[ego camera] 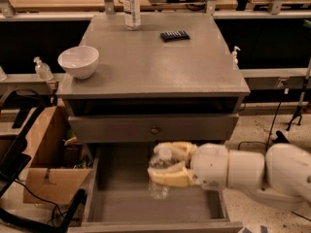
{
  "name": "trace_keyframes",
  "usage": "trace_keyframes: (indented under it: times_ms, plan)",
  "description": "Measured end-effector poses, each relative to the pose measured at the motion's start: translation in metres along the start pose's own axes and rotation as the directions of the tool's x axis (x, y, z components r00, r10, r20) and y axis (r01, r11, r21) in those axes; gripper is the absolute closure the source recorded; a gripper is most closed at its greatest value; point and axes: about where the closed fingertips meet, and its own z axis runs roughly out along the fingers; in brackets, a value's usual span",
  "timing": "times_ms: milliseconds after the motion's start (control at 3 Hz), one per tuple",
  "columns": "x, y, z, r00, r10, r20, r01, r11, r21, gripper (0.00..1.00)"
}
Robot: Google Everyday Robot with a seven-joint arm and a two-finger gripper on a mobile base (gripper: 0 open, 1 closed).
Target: Pick water bottle from middle drawer and place on counter
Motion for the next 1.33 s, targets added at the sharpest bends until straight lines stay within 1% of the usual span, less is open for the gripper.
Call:
trace_keyframes:
  times_ms: [333,667,1000,1333]
  plan:
    - [-0.089,-0.029,-0.001,0.995,-0.061,-0.077,0.070,0.9913,0.112,1.00]
    - [-0.165,-0.069,-0.009,0.971,-0.162,-0.175,0.200,0.9536,0.225,1.00]
    - [-0.165,-0.069,-0.009,0.971,-0.162,-0.175,0.199,0.9536,0.226,1.00]
    - [-0.180,-0.092,-0.017,0.977,-0.147,-0.155,0.185,0.9460,0.266,1.00]
